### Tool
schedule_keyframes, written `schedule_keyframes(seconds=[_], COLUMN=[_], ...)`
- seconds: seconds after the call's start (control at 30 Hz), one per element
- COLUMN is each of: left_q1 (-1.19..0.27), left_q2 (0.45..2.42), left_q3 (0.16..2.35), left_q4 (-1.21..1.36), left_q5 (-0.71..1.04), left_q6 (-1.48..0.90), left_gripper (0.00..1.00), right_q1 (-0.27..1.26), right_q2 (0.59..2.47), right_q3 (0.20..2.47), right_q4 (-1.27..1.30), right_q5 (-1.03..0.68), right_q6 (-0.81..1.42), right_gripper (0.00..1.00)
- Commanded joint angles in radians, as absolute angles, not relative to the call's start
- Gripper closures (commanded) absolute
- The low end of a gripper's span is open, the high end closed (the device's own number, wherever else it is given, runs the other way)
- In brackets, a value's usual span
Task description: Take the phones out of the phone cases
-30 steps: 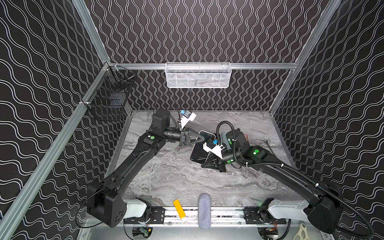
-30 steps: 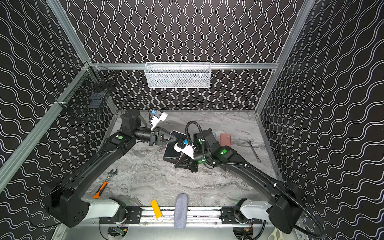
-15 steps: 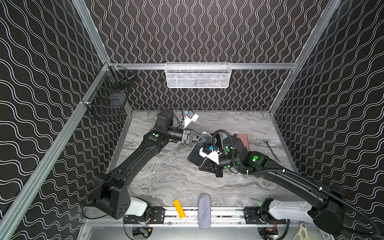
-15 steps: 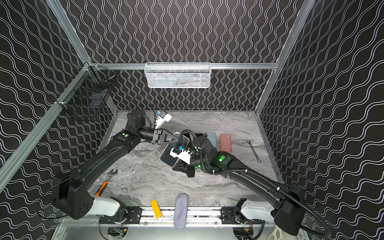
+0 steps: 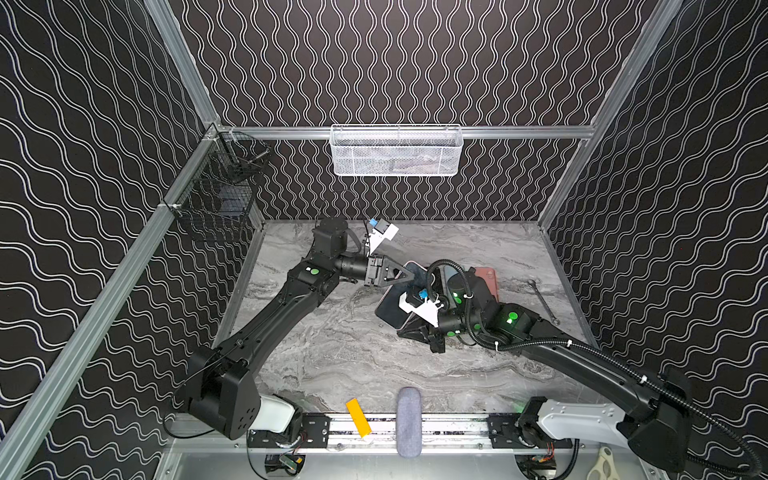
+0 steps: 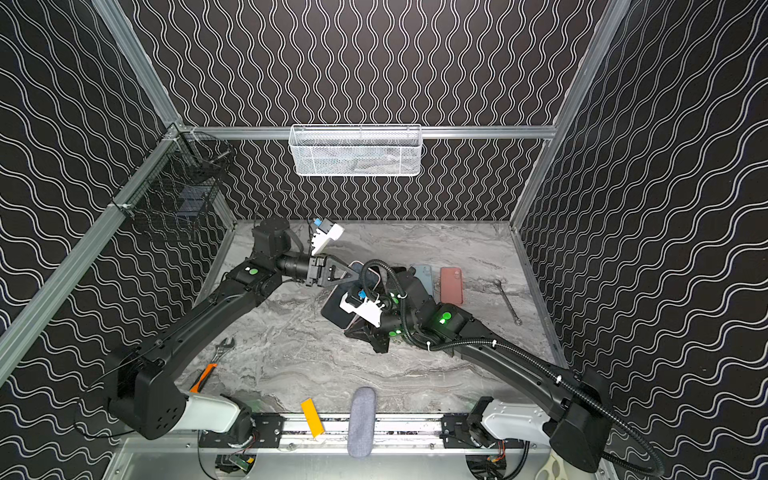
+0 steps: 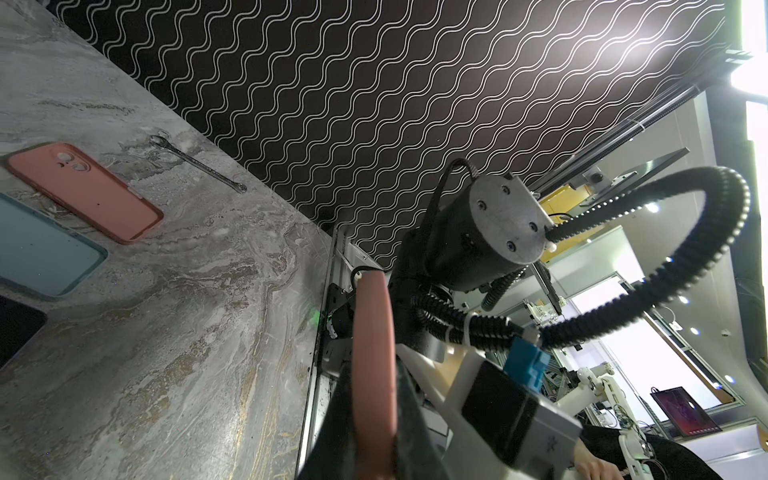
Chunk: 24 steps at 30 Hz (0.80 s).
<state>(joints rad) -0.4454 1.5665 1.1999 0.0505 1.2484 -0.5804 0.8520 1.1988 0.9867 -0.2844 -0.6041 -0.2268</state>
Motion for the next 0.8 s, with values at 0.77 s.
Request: schedule_keyframes(seconds=[0.77], left_q1=[-0.459], left_q2=[1.525], left_q3=[1.167], left_q4=[0.168], left_q5=[1.160], left_q6=[-0.655], left_gripper=[1.00], right_q1=[0.770], right_q2=[1.200], right_q3=[0.952], right_q4=[-0.010], right_q5=[-0.894], right_q6=[-0.094], right_gripper=[0.81])
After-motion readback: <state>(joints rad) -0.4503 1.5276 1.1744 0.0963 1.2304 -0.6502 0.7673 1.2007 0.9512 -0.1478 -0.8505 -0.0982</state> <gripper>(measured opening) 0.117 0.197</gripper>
